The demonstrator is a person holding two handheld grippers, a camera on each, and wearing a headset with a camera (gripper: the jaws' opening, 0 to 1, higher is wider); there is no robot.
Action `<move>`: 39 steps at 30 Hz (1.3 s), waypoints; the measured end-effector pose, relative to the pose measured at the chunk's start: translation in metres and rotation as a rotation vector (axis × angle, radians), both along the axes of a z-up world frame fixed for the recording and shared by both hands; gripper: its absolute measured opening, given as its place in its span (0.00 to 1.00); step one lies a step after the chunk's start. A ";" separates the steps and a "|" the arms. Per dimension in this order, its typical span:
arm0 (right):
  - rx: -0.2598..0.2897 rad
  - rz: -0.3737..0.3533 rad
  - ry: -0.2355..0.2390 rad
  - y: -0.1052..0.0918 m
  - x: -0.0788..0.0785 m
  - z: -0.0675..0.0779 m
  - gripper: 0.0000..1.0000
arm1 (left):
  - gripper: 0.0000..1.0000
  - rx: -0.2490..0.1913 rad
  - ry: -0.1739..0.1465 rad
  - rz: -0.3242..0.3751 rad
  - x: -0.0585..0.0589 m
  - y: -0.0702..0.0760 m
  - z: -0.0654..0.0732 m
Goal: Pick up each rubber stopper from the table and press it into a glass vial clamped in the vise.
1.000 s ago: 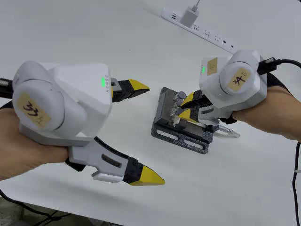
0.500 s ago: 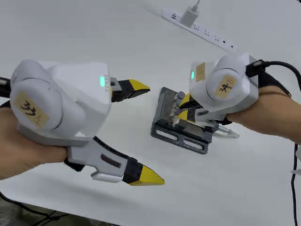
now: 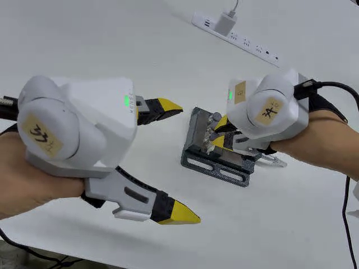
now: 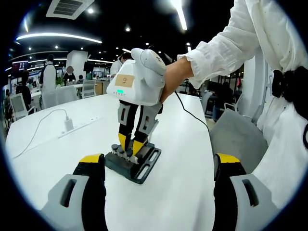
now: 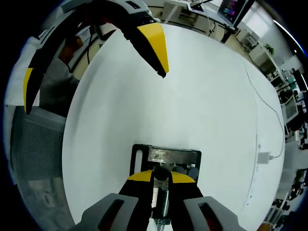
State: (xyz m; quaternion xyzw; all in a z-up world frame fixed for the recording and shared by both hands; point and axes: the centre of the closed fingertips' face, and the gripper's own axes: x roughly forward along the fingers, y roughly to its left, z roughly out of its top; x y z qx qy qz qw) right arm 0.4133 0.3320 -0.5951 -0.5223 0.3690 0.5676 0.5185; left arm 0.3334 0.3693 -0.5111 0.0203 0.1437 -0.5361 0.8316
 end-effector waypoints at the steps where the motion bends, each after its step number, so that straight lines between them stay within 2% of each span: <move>1: 0.002 -0.001 0.001 0.000 0.000 0.000 0.07 | 0.93 -0.001 -0.001 0.001 0.000 0.000 0.000; 9: 0.027 -0.016 0.017 0.003 0.000 0.002 0.10 | 0.93 -0.001 0.000 0.003 0.001 0.001 0.000; 12: 0.047 -0.020 0.025 0.006 -0.001 0.010 0.11 | 0.93 -0.001 -0.001 0.004 0.001 0.000 0.000; 15: 0.090 -0.050 0.042 0.008 0.000 0.020 0.09 | 0.93 0.000 0.002 0.004 0.002 0.001 -0.001; 19: 0.130 -0.098 0.075 0.008 0.001 0.026 0.05 | 0.93 0.000 0.005 0.003 0.002 0.001 -0.003; 21: 0.126 -0.098 0.070 0.004 0.006 0.022 0.01 | 0.93 0.001 0.006 0.001 0.002 0.001 -0.004; 24: 0.120 -0.104 0.072 0.000 0.008 0.018 0.01 | 0.93 0.000 0.009 0.000 0.002 0.000 -0.004; 28: 0.136 -0.130 0.100 0.000 0.005 0.015 0.00 | 0.93 -0.002 0.011 0.000 0.002 0.001 -0.005; 33: 0.127 -0.132 0.107 -0.003 0.006 0.009 0.00 | 0.93 0.002 0.015 -0.001 0.001 0.001 -0.006; 39: 0.130 -0.134 0.112 -0.001 0.004 0.007 0.00 | 0.92 -0.001 0.017 -0.001 0.002 0.000 -0.006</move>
